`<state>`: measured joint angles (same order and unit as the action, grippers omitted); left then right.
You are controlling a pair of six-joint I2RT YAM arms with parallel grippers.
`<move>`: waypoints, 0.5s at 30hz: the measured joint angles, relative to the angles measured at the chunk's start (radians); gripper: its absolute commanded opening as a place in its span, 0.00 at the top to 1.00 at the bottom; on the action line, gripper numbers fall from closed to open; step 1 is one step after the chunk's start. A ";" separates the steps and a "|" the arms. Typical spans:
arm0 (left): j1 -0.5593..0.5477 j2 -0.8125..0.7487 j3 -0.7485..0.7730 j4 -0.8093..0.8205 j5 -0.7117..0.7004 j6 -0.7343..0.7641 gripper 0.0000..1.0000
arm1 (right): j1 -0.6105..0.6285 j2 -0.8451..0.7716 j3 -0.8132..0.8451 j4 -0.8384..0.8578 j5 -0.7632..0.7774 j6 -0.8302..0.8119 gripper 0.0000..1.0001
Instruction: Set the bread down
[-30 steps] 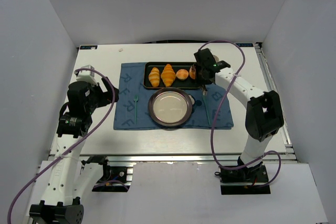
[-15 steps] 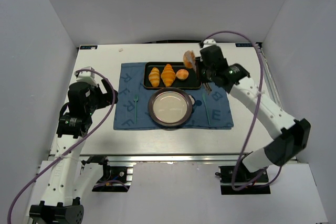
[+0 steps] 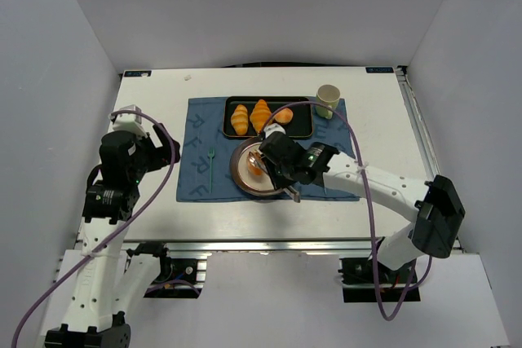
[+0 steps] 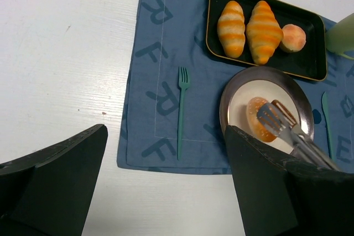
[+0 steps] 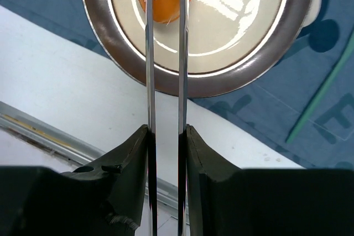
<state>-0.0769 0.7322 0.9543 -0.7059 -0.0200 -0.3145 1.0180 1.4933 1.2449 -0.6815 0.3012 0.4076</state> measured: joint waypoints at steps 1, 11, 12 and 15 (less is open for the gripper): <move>0.000 -0.003 0.003 -0.003 -0.001 0.000 0.02 | 0.010 0.008 0.000 0.002 0.000 0.005 0.67; 0.000 -0.010 0.010 -0.027 -0.003 0.000 0.02 | 0.075 0.049 0.000 0.011 0.011 0.036 0.65; 0.000 -0.010 0.010 -0.028 -0.004 0.000 0.02 | 0.077 0.050 0.000 0.011 0.011 0.038 0.64; 0.000 -0.010 0.010 -0.030 -0.006 0.000 0.02 | 0.083 0.051 0.000 0.011 0.014 0.046 0.53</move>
<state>-0.0769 0.7227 0.9642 -0.7357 -0.0265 -0.3149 1.1007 1.5448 1.2449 -0.6708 0.3149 0.4538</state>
